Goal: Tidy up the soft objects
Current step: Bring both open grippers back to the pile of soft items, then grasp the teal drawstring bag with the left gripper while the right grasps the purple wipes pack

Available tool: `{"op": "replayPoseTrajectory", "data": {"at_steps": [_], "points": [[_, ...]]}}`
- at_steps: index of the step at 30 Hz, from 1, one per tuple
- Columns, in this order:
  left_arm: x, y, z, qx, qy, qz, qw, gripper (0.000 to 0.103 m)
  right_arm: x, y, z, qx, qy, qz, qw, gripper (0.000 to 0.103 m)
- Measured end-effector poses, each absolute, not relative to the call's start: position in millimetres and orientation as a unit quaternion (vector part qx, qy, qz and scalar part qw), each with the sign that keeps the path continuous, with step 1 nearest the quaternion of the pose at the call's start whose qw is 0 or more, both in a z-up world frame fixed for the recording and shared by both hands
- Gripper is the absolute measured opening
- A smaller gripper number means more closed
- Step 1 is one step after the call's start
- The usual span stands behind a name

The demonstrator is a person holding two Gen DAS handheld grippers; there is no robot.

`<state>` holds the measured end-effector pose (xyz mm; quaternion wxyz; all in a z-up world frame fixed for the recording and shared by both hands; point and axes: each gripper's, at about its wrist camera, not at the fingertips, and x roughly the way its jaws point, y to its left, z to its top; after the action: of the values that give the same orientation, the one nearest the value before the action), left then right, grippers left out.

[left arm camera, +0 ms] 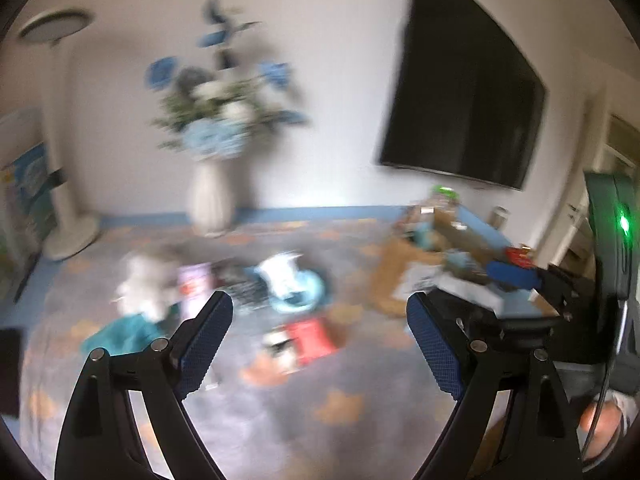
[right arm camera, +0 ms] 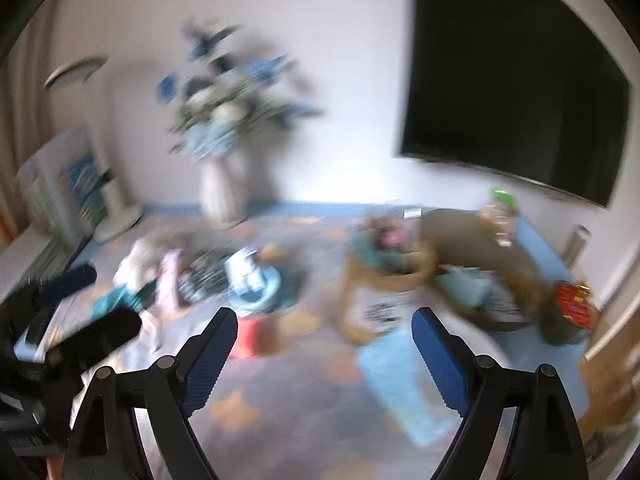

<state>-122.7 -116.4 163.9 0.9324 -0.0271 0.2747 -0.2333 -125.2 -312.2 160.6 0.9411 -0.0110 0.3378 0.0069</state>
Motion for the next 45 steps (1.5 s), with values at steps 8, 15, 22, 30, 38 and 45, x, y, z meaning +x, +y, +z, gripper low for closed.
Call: {"op": "replayPoseTrajectory", "data": {"at_steps": [8, 15, 22, 30, 38, 45], "points": [[-109, -30, 109, -0.045, 0.304, -0.106, 0.946, 0.088, -105, -232, 104, -0.07, 0.362, 0.067, 0.927, 0.092], [-91, 3, 40, -0.002, 0.351, -0.068, 0.934, 0.088, -92, -206, 42, -0.058, 0.373, 0.112, 0.919, 0.1], [-80, 18, 14, -0.038, 0.385, -0.066, 0.92, 0.088, -79, -192, 14, -0.081, 0.395, 0.106, 0.909, 0.1], [-78, 19, 18, -0.044, 0.38, -0.074, 0.921, 0.088, -79, -186, 11, -0.098, 0.402, 0.118, 0.903, 0.1], [-67, 30, 39, -0.024, 0.376, -0.103, 0.92, 0.097, -58, -192, 29, -0.021, 0.441, 0.195, 0.876, 0.1], [-26, 56, 34, 0.004, 0.404, -0.105, 0.909, 0.102, 0, -167, 38, 0.026, 0.468, 0.234, 0.852, 0.097]]}}
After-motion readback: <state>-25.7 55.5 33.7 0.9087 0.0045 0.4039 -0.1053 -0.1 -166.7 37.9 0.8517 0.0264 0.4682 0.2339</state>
